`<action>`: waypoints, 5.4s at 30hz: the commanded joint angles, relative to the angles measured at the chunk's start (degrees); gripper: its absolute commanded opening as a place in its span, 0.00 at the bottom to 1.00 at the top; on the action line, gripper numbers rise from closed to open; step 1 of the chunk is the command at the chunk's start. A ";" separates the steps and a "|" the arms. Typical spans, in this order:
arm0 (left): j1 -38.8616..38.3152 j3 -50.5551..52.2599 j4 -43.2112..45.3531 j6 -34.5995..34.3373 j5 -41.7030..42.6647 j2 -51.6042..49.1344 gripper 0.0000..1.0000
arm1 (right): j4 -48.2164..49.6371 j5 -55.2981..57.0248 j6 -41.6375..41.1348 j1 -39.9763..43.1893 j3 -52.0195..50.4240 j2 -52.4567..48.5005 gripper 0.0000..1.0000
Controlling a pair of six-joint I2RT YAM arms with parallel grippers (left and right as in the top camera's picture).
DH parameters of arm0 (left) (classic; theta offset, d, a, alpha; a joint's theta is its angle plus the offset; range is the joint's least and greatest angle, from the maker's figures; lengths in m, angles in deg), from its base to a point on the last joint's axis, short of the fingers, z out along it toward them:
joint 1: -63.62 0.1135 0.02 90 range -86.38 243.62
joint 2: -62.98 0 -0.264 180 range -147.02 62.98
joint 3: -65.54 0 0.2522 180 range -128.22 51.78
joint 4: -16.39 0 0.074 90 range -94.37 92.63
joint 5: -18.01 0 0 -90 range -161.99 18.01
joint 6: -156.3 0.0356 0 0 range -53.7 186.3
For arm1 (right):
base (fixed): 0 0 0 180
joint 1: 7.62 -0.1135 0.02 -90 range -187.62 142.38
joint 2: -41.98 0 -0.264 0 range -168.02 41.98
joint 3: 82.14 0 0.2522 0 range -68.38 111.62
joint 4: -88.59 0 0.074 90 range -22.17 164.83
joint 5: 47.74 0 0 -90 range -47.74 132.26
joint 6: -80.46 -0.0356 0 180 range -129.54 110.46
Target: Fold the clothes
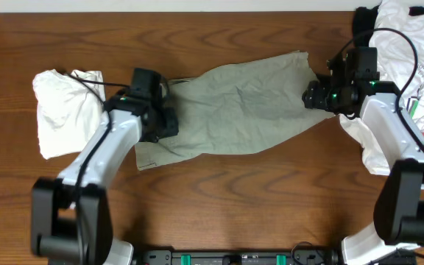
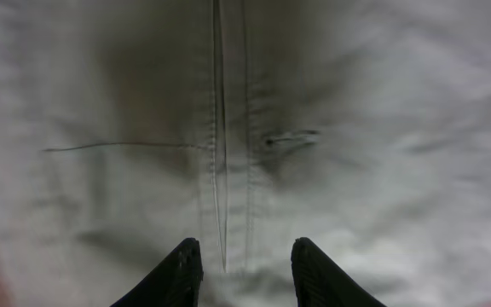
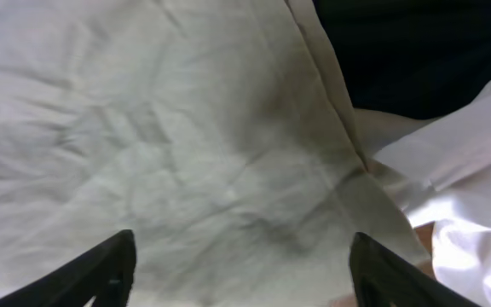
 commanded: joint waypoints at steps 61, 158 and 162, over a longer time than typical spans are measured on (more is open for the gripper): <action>13.68 -0.55 -5.88 0.74 -3.89 -13.81 0.34 | 9.33 -12.00 -3.72 -6.21 0.57 -16.83 0.01; 18.71 -1.31 -12.94 2.78 6.60 23.82 0.42 | -8.92 -9.05 -2.80 -30.10 26.49 -17.18 0.30; 13.57 -1.25 -8.04 6.01 6.45 21.66 0.56 | -14.64 -4.94 -2.80 -28.72 26.38 -17.40 0.35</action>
